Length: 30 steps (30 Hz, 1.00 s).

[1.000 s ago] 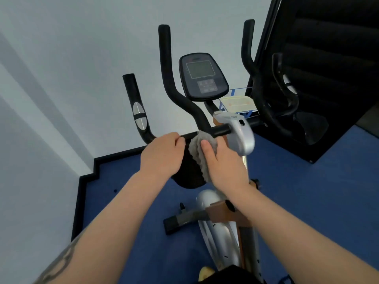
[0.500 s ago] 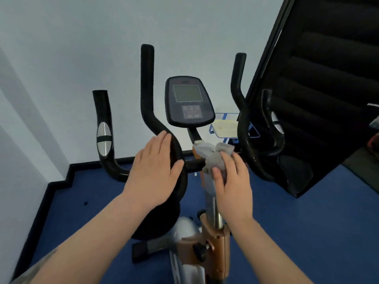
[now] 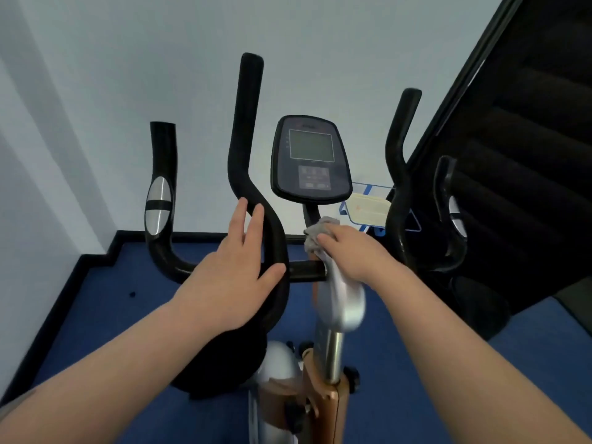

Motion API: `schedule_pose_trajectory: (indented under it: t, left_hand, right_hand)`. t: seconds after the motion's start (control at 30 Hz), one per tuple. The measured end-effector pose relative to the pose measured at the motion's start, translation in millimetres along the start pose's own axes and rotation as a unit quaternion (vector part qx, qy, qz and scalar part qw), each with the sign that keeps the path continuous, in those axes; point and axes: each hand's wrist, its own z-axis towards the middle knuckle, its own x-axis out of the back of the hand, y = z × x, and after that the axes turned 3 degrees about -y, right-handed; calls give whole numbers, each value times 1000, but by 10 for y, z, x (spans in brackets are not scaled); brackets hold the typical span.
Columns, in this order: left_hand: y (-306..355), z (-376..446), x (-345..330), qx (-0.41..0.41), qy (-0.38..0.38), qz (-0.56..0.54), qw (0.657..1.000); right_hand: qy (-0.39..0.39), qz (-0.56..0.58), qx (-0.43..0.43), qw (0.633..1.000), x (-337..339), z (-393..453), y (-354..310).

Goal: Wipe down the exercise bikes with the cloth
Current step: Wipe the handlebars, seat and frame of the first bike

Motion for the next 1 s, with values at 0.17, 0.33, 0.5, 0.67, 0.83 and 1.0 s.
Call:
schedule_pose_trajectory:
  t: [0.17,0.33,0.5,0.67,0.83,1.0]
  left_hand:
    - [53,-34,25,16,0,27,1000]
    - [45,-9,28,30,-21,33,999]
    - [55,-20,29,31,-8,25,999]
    - [35,-2,-5,19,-3,48,999]
    - [39,2,-8,19,-5,40,999]
    - [43,16,4,22,-20,27,999]
  right_hand:
    - [13,-73,35,997,-17,-228,44]
    - [-31,49,10,998,70,-7,74]
    - [114,99,35,988,-202,-47,84]
    - [396,181,88,896,-951,-676,74]
    - [438,206,87,871,-1145,-739,-8]
    - [404,233,76,881,-815,-548,26]
